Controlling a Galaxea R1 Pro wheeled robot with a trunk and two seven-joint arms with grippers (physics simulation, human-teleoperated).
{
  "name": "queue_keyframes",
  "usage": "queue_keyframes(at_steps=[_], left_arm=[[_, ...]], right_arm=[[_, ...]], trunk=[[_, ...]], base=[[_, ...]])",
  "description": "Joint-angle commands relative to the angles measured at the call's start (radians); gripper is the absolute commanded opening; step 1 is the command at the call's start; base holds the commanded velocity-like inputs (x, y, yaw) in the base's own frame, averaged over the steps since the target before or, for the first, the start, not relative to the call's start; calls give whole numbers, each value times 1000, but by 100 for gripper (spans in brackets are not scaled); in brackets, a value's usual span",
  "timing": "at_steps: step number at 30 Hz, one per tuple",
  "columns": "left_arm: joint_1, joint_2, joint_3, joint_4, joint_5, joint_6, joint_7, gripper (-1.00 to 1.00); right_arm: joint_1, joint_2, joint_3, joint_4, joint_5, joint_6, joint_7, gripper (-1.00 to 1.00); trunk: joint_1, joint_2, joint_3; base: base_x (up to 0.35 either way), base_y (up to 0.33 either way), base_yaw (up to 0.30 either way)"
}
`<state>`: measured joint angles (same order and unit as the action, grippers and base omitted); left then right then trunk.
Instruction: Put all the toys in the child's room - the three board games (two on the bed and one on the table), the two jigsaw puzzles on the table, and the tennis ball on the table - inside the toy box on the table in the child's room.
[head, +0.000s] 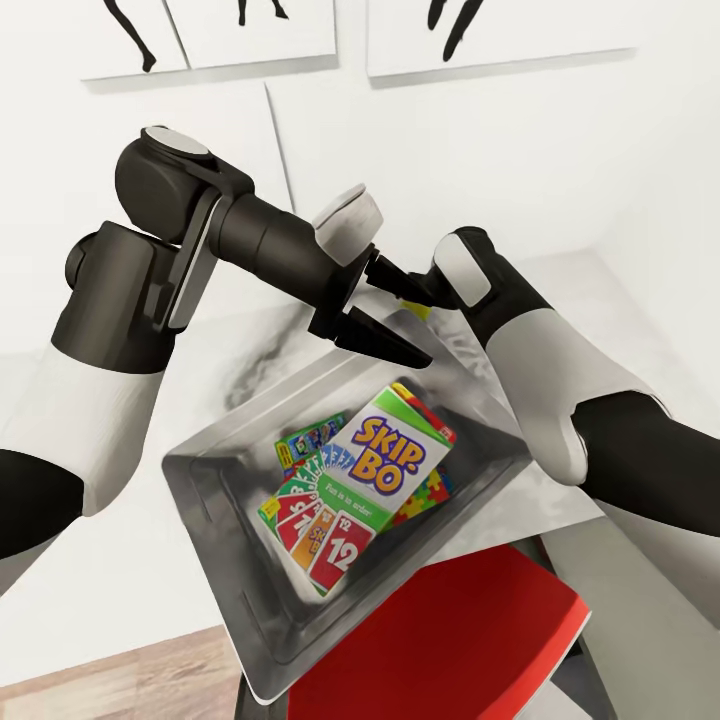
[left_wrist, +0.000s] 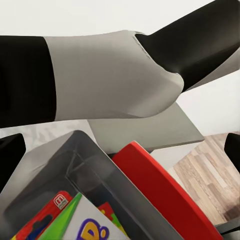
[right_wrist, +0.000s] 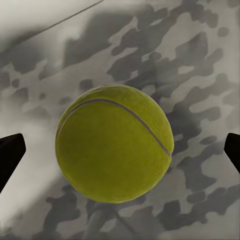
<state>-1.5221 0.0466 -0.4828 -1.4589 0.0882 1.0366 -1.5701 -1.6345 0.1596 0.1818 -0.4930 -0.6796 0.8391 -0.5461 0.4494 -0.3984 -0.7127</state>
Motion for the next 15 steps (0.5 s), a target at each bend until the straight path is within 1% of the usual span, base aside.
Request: queue_keyframes(at_steps=[1, 15], left_arm=[[-1, 1, -2, 0, 4, 11, -1, 100], [-1, 0, -2, 0, 4, 11, -1, 100]], right_arm=[[-1, -1, 6, -1, -11, 2, -9, 100], [-1, 0, 7, 1, -9, 2, -9, 100]], trunk=[[1, -2, -1], [1, -2, -2]], base=[[0, 0, 0], [0, 0, 0]])
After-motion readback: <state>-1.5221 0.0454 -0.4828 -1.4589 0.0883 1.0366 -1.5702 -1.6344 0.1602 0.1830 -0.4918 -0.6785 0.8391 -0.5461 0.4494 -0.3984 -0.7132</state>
